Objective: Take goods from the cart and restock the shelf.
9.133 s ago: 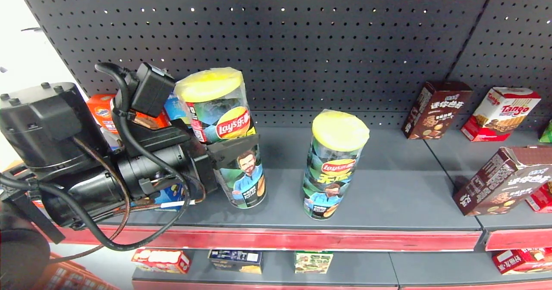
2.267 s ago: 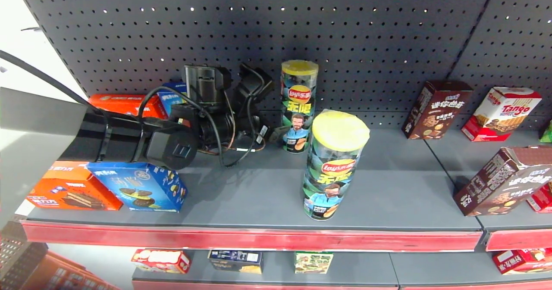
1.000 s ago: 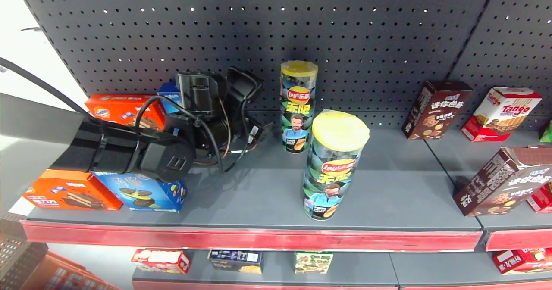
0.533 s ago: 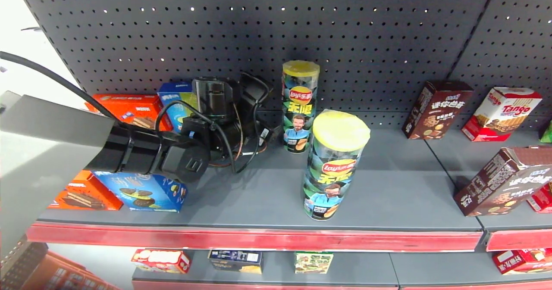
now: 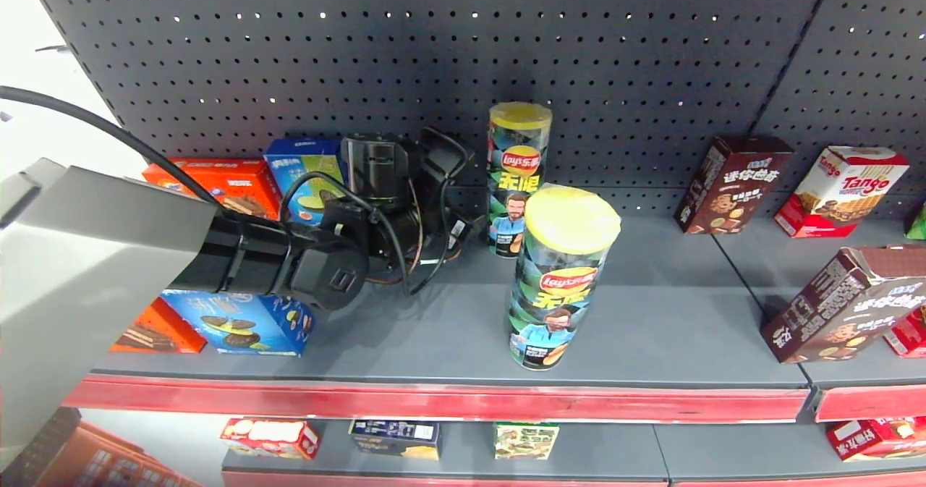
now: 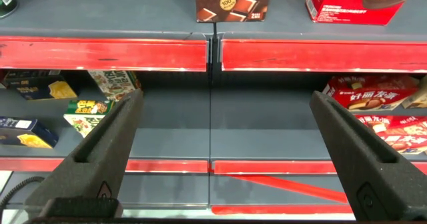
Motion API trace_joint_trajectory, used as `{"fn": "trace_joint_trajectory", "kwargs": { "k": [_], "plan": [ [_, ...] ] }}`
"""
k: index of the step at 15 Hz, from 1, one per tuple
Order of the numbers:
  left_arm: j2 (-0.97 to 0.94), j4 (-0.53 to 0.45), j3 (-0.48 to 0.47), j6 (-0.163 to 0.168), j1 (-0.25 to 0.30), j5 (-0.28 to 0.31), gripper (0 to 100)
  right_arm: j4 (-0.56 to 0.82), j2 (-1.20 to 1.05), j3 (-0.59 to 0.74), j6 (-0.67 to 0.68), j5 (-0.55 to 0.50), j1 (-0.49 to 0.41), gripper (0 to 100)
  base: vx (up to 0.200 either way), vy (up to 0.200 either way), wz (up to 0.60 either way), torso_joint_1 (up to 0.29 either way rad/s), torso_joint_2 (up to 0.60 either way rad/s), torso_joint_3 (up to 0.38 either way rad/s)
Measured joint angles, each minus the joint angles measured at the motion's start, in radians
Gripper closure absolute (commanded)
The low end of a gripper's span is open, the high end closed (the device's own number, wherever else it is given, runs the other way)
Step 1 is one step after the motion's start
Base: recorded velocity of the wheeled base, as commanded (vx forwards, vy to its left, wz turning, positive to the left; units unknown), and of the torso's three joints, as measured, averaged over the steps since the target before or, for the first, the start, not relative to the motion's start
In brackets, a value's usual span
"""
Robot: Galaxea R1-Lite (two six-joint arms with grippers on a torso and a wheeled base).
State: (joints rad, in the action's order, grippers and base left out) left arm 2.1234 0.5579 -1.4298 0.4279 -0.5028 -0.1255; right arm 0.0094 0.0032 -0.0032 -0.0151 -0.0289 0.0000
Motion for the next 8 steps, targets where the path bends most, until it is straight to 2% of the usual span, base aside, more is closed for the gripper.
{"fn": "trace_joint_trajectory", "kwargs": {
  "k": [8],
  "plan": [
    [0.016,0.009,-0.013,-0.001,-0.012,-0.001,0,0.000,0.000,0.000,0.000,0.000,0.000,0,0.000,0.000,0.00,0.000,0.00,0.000]
  ]
}}
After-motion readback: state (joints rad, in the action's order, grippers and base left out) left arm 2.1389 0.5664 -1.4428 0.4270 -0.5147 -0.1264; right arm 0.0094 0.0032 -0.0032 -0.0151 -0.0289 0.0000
